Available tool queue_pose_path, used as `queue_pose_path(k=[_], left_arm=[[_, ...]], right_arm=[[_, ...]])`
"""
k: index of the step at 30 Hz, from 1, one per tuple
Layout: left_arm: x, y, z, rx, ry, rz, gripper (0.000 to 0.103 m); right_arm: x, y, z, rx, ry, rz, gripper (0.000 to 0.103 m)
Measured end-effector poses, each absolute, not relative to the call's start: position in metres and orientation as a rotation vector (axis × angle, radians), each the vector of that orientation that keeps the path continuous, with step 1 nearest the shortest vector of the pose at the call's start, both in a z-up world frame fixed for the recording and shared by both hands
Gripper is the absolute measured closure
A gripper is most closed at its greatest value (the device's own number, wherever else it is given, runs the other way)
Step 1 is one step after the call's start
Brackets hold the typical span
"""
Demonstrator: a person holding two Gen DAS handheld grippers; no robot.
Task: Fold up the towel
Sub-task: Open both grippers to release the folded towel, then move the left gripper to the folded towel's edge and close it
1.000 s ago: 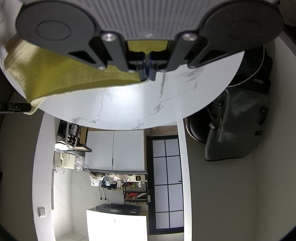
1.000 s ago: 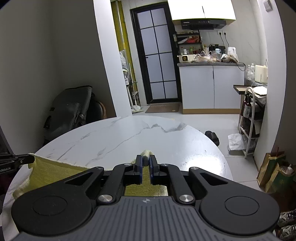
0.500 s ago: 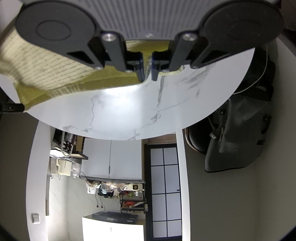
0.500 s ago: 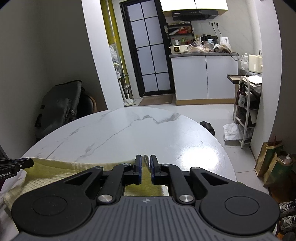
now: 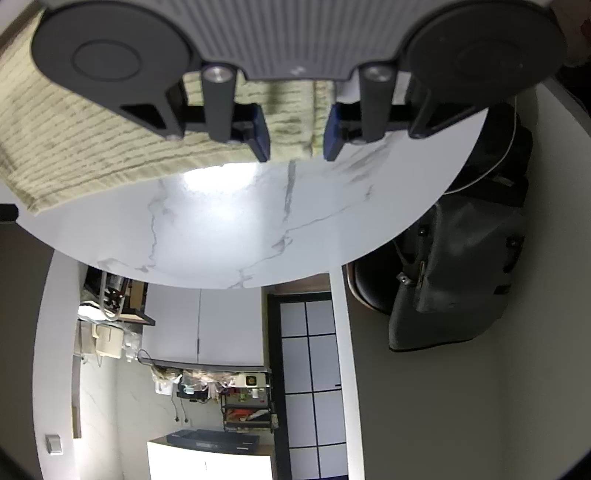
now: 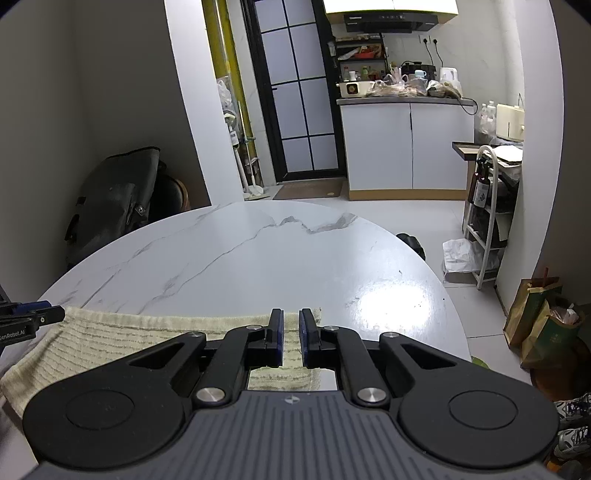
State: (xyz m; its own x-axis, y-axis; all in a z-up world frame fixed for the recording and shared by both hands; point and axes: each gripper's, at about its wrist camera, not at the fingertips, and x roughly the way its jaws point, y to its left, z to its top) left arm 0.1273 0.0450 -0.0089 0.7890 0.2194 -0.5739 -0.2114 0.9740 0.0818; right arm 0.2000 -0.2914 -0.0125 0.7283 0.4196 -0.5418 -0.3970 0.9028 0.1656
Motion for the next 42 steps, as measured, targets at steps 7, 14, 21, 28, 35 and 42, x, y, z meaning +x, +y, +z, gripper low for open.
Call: queue_pose_path(k=[7, 14, 21, 28, 35, 42], left_arm=[[0.114, 0.038, -0.006, 0.031, 0.624, 0.242, 0.054], [0.095, 0.038, -0.005, 0.004, 0.621, 0.253, 0.054], [0.082, 0.040, -0.006, -0.026, 0.634, 0.234, 0.054], [0.072, 0.036, -0.007, -0.031, 0.646, 0.217, 0.054], [0.057, 0.030, -0.013, -0.039, 0.655, 0.213, 0.054], [0.042, 0.031, -0.020, -0.095, 0.647, 0.184, 0.076]], right_arm=[[0.190, -0.292, -0.007, 0.023, 0.599, 0.469, 0.093], [0.179, -0.295, -0.001, 0.008, 0.610, 0.478, 0.084], [0.161, -0.297, 0.000, -0.001, 0.617, 0.471, 0.070], [0.145, -0.304, 0.003, -0.006, 0.620, 0.459, 0.069], [0.125, -0.311, 0.005, -0.014, 0.610, 0.465, 0.067], [0.107, -0.315, 0.006, -0.027, 0.600, 0.470, 0.067]])
